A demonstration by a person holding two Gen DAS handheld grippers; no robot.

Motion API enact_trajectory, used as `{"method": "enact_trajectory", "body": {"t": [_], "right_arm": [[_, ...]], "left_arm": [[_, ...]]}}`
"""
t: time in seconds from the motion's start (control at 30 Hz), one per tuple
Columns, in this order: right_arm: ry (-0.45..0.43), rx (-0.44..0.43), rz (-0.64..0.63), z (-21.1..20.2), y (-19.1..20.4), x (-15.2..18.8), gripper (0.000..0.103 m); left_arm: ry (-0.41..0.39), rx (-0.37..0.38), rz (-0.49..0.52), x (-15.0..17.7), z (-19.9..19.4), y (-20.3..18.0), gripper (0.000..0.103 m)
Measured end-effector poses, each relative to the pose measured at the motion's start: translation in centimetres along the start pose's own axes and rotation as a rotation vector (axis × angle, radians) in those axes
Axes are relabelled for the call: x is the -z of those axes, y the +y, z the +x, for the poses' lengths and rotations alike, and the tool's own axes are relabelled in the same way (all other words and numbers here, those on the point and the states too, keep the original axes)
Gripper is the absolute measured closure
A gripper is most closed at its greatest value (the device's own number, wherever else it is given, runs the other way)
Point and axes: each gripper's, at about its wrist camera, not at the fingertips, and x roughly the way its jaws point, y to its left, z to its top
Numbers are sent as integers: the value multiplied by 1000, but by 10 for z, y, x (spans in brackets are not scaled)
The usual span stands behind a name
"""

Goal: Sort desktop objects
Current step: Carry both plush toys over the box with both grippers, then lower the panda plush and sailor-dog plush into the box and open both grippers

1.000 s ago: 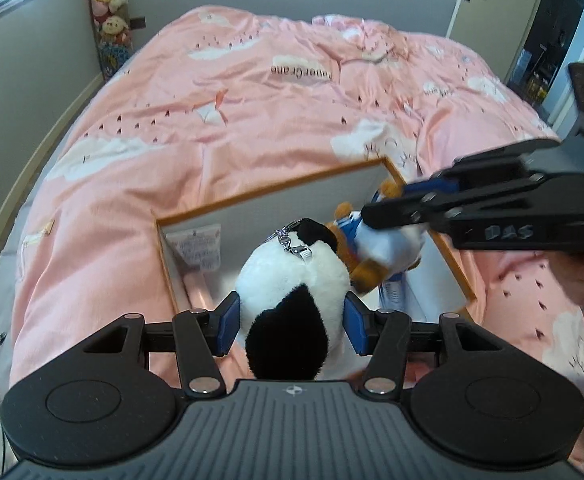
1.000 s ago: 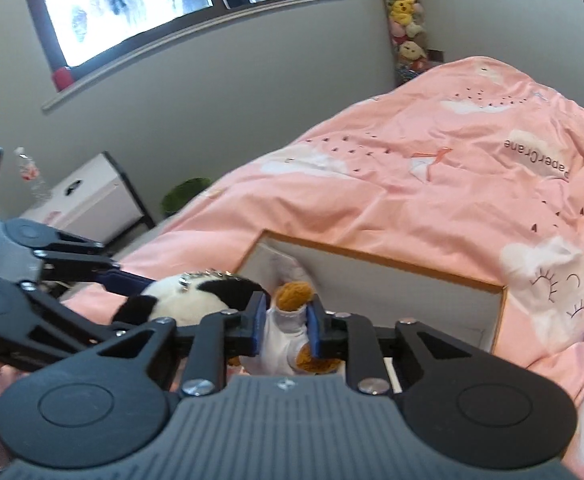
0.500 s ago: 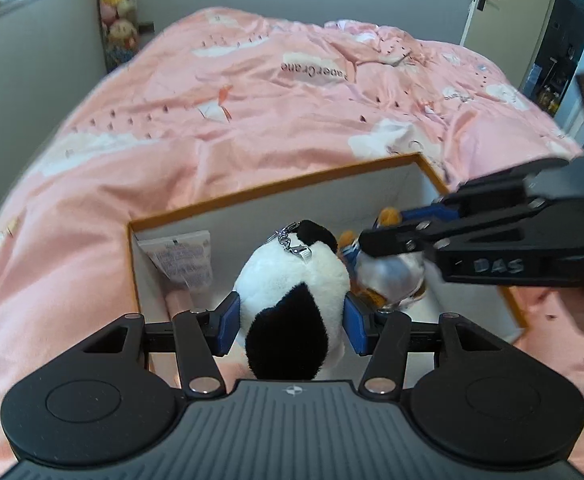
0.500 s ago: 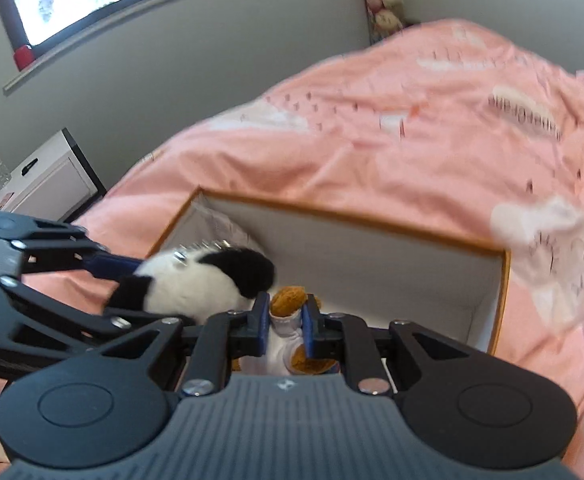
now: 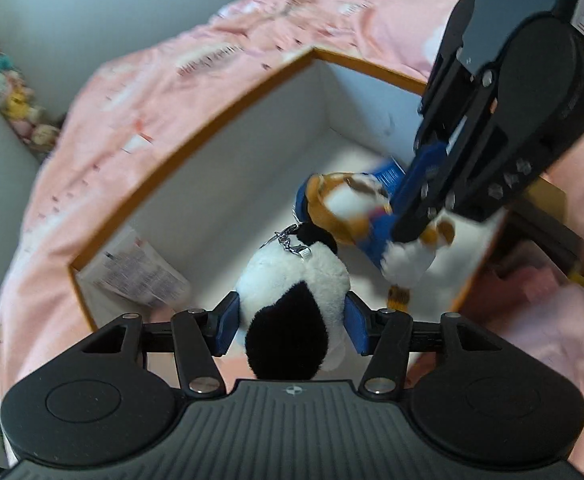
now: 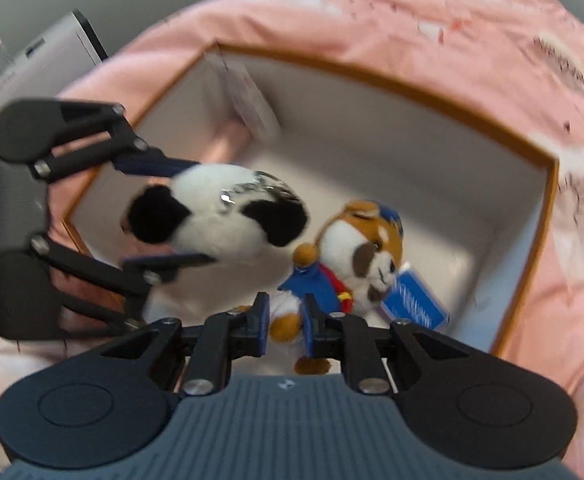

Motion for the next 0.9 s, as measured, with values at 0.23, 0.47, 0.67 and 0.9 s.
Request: {"method": "enact_trajectory", "body": {"t": [0.23,0.47,0.67,0.9], "right_arm": [[-27,-47,151,-16,-24,4,65],[-42,-51,183,-19,-22,8,65],[-1,-23,264,-5,-41,5,64],[35,-49,267,10,-36,9,57]], "left_arm": [[66,192,-180,0,-10,29,35],[205,340,-599,0,-3,75,35],[374,469,-1021,22,30,102,35],[441,406,-1100,17,60,91,31]]}}
